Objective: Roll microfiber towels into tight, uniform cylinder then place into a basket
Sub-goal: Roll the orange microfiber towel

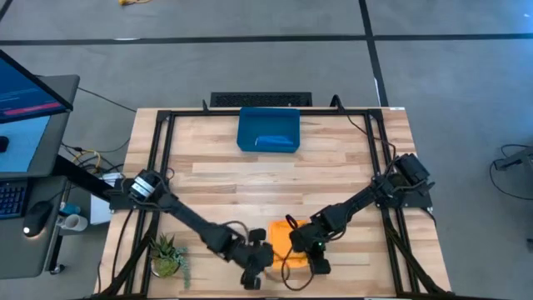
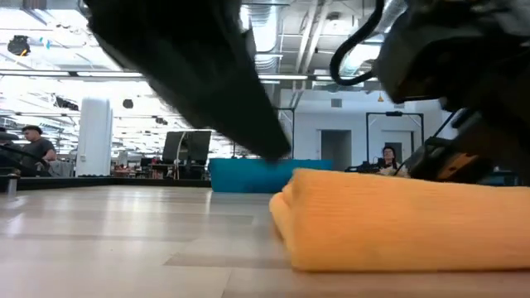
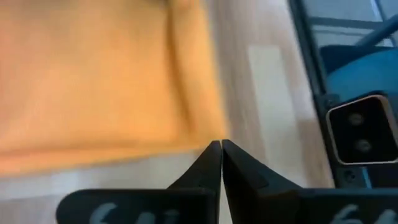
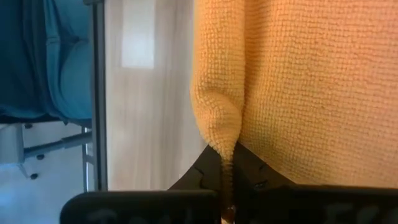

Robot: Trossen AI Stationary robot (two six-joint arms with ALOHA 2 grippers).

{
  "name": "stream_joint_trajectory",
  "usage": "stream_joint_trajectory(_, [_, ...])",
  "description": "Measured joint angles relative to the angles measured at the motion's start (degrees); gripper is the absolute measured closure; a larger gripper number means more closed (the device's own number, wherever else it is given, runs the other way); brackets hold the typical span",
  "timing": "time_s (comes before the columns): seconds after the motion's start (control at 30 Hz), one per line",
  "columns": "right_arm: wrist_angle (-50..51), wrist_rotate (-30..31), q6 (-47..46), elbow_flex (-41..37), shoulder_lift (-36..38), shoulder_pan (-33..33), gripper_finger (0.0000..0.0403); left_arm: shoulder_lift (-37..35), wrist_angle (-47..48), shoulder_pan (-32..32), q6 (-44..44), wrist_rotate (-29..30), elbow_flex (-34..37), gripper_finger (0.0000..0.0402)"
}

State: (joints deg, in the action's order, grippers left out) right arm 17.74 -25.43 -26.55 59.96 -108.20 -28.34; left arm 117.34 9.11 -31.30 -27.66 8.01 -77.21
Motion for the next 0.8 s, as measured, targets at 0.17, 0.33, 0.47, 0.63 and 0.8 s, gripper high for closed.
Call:
stream_joint_trajectory(0.17, [0.0,0.1,0.0,0.0,0.0,1.5,0.0375,-0.7,-5.5,-3.5,9.9,5.2,0.0,0.0401])
stream_joint_trajectory(0.33, [0.1,0.0,0.1,0.0,0.0,2.3,0.0376,0.7,-9.9,-3.1,15.2,4.0,-0.3,0.0401])
stream_joint_trajectory(0.47, [0.3,0.1,0.1,0.1,0.0,2.2,0.0379,2.0,-7.3,-0.3,14.5,4.6,-0.1,0.0401])
stream_joint_trajectory(0.63, [-0.1,0.0,0.2,-0.8,0.1,2.1,0.0376,3.0,-8.1,1.7,14.4,1.7,-0.1,0.0401])
stream_joint_trajectory(0.8, [-0.9,-0.3,0.1,-2.0,0.3,2.2,0.0375,3.8,-9.6,2.0,14.5,1.4,-0.1,0.0401])
